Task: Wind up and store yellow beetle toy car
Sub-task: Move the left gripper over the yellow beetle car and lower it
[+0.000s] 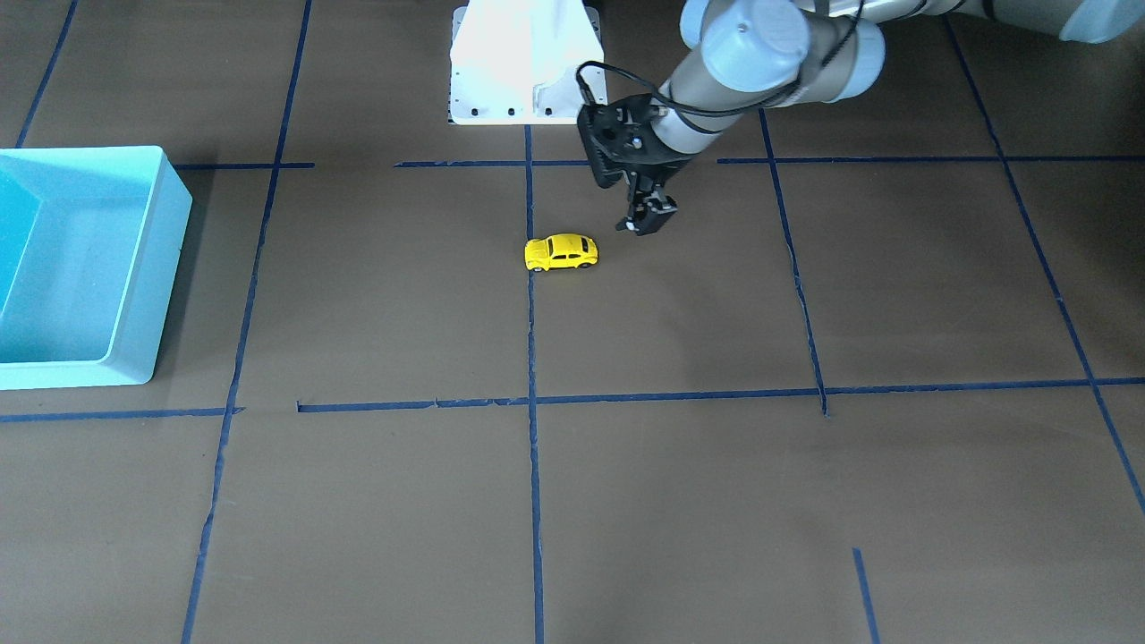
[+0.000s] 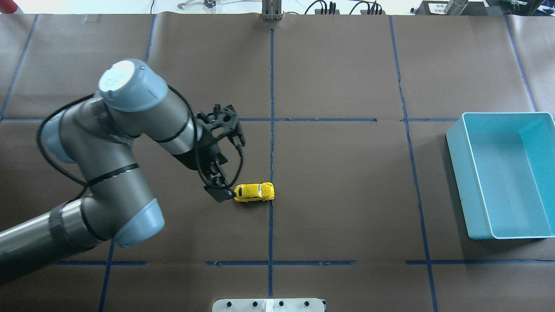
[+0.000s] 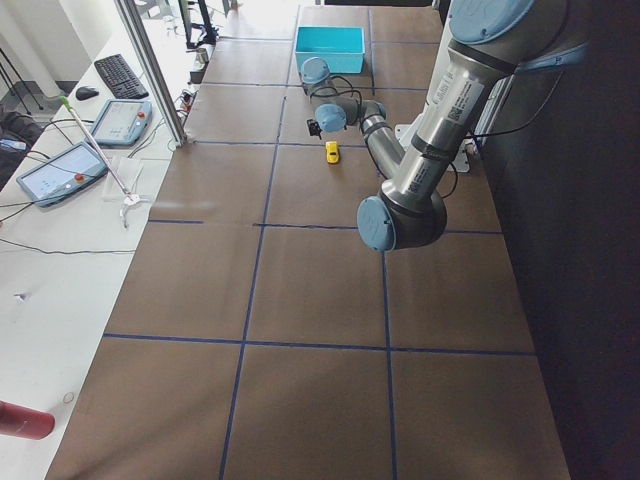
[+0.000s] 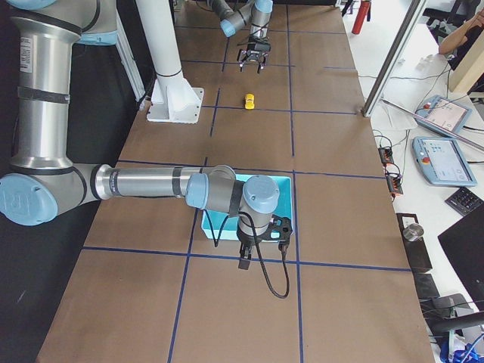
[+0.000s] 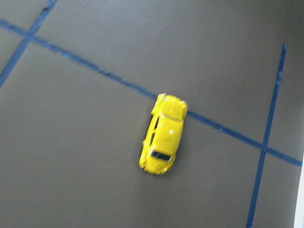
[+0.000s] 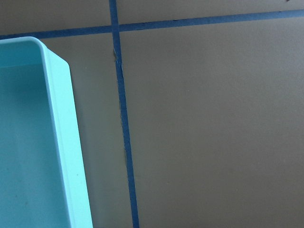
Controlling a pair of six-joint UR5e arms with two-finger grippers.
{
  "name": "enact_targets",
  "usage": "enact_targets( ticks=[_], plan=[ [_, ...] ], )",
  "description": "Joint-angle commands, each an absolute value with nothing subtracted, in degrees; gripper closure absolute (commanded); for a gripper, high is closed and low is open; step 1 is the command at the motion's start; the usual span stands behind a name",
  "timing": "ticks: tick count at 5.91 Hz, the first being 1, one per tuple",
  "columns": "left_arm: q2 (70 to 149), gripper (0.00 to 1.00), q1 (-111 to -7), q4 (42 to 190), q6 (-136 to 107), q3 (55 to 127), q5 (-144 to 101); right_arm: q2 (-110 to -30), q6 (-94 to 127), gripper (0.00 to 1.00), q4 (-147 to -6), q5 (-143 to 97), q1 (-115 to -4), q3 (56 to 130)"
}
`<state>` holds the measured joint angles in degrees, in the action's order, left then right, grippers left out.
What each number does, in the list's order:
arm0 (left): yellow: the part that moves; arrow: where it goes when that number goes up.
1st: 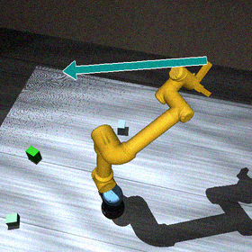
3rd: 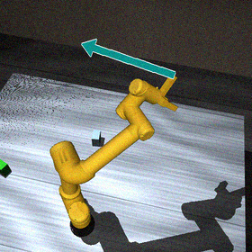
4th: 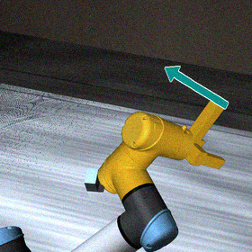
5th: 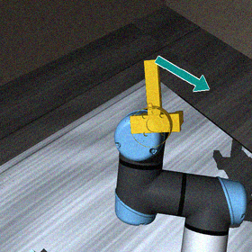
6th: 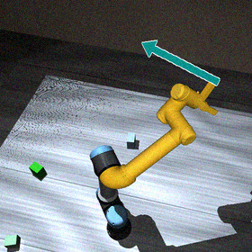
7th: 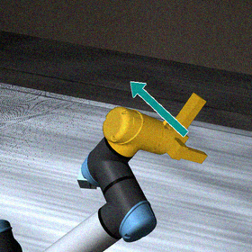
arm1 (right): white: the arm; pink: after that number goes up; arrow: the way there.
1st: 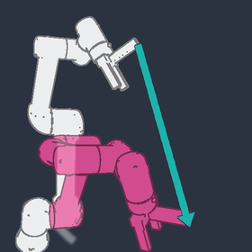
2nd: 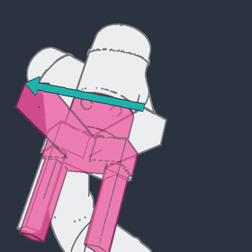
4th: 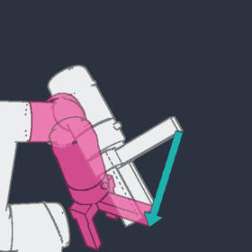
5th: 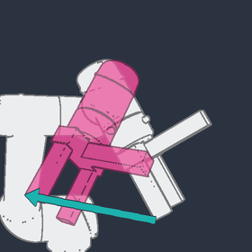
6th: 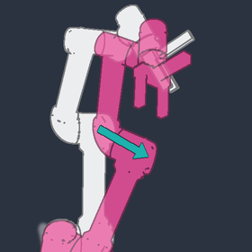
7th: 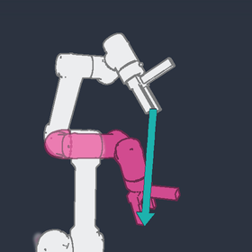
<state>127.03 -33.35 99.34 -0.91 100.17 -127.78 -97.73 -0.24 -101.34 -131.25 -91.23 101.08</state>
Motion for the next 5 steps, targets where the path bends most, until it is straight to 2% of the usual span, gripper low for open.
enact_targets(
  ticks=[1,3,5],
  plan=[
    [139.9,0.00,-28.9,85.7,0.5,93.0,-125.4,-97.7,-0.3,0.00,-101.3,-131.3,-91.2,101.1],
    [144.4,0.00,-27.6,72.5,21.2,92.7,-119.4,-97.7,-0.4,0.00,-101.3,-131.3,-91.2,101.0],
    [145.3,0.00,-25.2,64.8,27.4,92.8,-109.1,-97.7,-0.4,0.00,-101.3,-131.3,-91.2,101.0]
  ],
)
